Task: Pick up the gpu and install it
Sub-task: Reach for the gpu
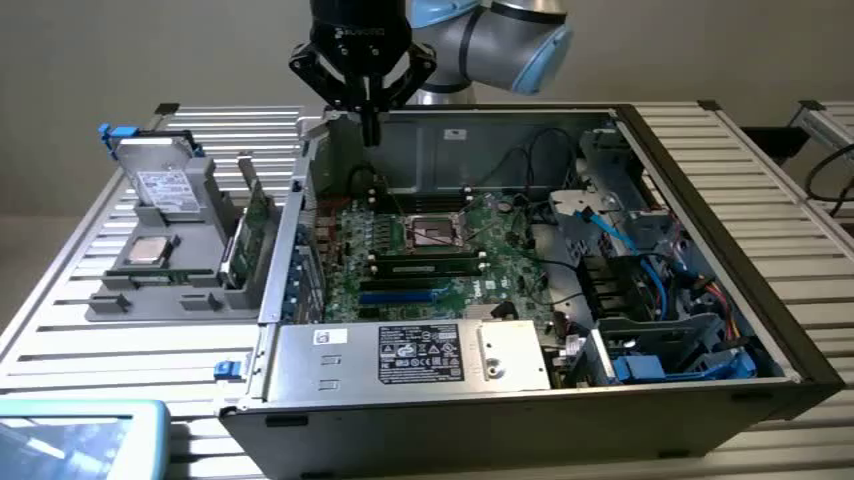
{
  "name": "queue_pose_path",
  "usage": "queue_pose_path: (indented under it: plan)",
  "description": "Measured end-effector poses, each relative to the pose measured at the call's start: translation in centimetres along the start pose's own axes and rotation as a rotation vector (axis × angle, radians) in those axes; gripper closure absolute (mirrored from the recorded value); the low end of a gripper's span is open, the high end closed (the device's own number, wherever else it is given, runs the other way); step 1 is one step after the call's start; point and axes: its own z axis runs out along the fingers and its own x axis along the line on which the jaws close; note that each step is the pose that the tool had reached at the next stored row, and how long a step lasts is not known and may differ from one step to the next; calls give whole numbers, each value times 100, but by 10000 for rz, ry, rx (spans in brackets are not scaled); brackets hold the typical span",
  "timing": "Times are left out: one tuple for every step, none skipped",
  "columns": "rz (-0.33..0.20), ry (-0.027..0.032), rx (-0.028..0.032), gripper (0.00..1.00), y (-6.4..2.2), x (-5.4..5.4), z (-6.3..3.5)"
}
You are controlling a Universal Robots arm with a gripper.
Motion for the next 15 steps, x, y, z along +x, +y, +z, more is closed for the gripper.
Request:
queue_pose_path:
  plan:
    - [0,0,0,88,0,0,0]
    - [0,0,0,88,0,0,0]
    - [0,0,0,88,0,0,0]
    - [0,0,0,88,0,0,0]
    - [0,0,0,88,0,0,0]
    - [0,0,0,88,0,0,0]
    - [0,0,0,88,0,0,0]
    - [0,-1,-1,88,0,0,0]
    - [0,0,0,88,0,0,0]
    - [0,0,0,88,0,0,0]
    - [0,0,0,88,0,0,0]
    - [0,0,0,88,0,0,0]
    - [0,0,0,88,0,0,0]
    - [1,0,1,88,0,3,0]
    - [2,-2,1,88,-2,21,-2]
